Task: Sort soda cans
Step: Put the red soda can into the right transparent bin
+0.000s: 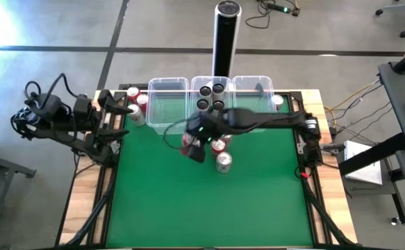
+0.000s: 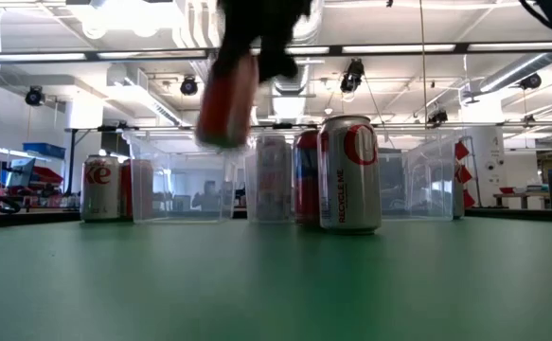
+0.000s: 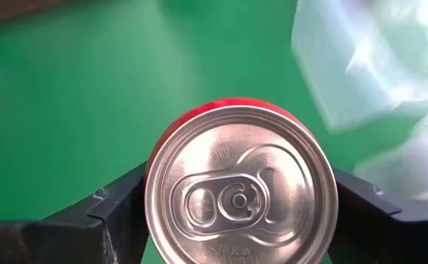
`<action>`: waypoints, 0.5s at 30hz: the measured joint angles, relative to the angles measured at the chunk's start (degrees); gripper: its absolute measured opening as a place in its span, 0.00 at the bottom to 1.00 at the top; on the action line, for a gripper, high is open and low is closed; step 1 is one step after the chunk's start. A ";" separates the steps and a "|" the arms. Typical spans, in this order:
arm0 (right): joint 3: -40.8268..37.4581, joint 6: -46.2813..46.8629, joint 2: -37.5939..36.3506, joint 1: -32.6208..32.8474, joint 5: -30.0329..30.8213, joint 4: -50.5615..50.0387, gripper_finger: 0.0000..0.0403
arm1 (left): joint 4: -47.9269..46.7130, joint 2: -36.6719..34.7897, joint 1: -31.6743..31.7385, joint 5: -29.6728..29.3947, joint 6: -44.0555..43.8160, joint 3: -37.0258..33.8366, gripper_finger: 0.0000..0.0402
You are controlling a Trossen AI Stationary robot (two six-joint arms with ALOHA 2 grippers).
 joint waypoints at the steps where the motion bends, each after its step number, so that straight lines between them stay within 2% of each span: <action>1: 2.37 -0.34 -0.99 0.01 0.53 -1.20 0.73 | 0.00 -0.23 0.00 0.00 -0.02 0.00 0.75; 5: 8.47 -0.87 -5.49 -0.71 9.70 -7.45 0.74 | 0.17 -0.83 0.00 -1.51 -0.22 0.00 0.75; 9: 8.88 2.18 -10.21 -4.10 20.55 -15.63 0.74 | -0.07 -0.43 0.00 -2.21 0.62 0.00 0.75; 12: 6.56 6.87 -14.04 -8.12 24.50 -24.50 0.74 | -0.06 0.05 0.00 -2.91 1.25 0.00 0.75; 15: 2.30 9.00 -17.77 -12.28 25.66 -31.98 0.74 | -0.11 0.57 0.00 -3.03 1.41 0.00 0.75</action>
